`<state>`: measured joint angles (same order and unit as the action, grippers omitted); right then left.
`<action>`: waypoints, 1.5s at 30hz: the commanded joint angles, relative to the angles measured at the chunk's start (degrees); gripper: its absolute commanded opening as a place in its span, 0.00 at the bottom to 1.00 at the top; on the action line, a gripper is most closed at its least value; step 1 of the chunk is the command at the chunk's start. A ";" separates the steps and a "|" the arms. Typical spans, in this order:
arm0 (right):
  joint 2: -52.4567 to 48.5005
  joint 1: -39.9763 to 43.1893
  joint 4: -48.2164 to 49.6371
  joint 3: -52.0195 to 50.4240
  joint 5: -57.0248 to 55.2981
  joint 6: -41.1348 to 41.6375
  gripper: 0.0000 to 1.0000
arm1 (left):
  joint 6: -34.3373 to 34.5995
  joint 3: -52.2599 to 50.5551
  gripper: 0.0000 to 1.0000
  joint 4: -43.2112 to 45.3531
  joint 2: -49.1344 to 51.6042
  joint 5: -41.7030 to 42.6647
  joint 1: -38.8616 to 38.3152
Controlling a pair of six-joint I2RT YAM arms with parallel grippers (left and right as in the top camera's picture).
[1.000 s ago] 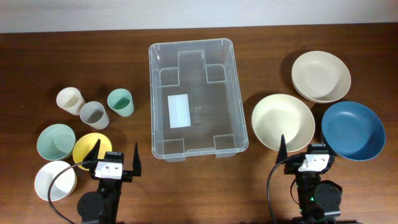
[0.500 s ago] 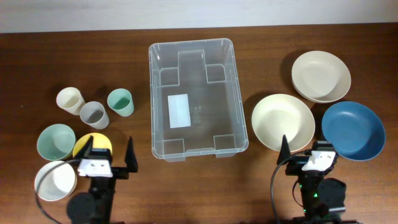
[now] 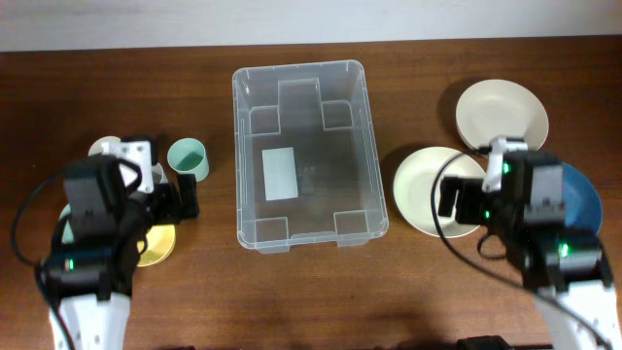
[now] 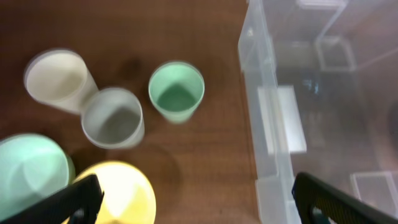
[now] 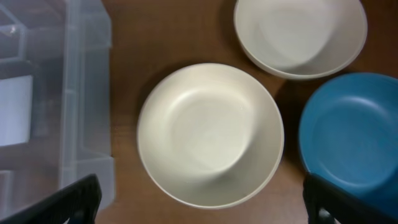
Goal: Pack container
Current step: 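Move the right gripper to the front cream bowl and grasp its rim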
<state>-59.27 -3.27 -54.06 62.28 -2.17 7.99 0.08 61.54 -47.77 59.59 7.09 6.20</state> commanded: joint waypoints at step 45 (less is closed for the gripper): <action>-35.39 27.28 39.30 -24.79 24.11 6.01 0.83 | 0.37 2.75 0.99 -0.59 10.84 0.02 0.24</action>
<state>-90.96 23.94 -12.88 40.14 22.04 13.39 0.10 63.24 -49.04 70.63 7.07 6.20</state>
